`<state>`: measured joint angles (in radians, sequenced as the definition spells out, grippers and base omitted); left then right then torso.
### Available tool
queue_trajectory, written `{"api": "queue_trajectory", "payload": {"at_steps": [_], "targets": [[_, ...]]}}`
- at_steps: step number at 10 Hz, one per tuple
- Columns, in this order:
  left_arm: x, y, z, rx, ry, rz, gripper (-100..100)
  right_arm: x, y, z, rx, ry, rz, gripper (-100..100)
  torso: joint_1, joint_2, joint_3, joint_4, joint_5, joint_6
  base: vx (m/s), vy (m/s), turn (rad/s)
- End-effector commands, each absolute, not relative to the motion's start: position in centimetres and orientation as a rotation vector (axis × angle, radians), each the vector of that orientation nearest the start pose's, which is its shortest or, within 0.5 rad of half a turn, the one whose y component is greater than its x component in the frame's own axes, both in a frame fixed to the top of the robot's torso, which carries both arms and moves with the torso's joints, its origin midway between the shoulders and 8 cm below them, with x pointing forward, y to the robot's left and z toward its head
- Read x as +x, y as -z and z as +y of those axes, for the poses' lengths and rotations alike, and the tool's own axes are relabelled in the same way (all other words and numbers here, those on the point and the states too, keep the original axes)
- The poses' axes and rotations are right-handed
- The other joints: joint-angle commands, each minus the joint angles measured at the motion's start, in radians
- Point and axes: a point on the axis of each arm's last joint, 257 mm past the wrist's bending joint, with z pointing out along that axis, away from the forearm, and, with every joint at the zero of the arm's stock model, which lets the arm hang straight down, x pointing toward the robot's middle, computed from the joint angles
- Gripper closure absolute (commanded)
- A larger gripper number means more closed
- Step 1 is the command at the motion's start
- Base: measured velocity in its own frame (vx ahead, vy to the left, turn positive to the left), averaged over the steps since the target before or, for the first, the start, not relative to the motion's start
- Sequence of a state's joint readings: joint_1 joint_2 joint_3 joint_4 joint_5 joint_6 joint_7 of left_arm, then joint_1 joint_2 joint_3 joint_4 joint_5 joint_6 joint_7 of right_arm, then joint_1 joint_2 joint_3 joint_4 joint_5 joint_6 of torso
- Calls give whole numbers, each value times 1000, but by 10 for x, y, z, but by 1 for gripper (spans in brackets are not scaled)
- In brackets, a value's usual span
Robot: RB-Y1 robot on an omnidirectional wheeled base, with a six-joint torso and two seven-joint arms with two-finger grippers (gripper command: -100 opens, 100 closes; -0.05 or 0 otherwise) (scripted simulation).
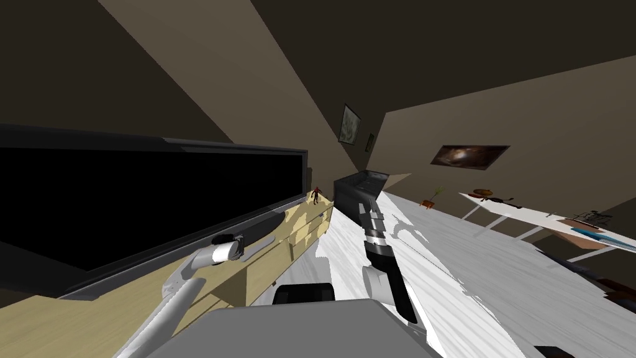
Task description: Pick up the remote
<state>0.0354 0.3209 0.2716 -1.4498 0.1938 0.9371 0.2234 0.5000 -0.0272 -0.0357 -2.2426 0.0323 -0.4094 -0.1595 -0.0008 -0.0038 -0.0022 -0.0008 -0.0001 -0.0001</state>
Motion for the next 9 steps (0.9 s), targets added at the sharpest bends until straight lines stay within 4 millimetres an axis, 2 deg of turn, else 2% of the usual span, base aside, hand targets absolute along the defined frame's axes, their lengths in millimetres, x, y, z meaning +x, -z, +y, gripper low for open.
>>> {"api": "queue_trajectory", "payload": {"at_steps": [1, 4, 7, 9], "targets": [[373, 446, 467, -2289, 367, 1350, -100, 364, 10, -292, 789, -1358, 688, 0, 0, 0, 0, 0, 0, 0, 48, -7, -36], [357, 465, 463, -2426, 294, 1333, -100, 364, 10, -292, 789, -1357, 688, 0, 0, 1, 0, 0, 0, 0, 51, -2, -49], [344, 475, 458, -2504, 241, 1332, -100, 364, 10, -292, 789, -1358, 688, 0, 0, 0, 0, 0, 0, 0, 51, -8, -36], [329, 487, 449, -2616, 179, 1318, -100, 364, 10, -292, 789, -1357, 688, 0, 0, 0, 0, 0, 0, 0, 76, 1, -67]]}}
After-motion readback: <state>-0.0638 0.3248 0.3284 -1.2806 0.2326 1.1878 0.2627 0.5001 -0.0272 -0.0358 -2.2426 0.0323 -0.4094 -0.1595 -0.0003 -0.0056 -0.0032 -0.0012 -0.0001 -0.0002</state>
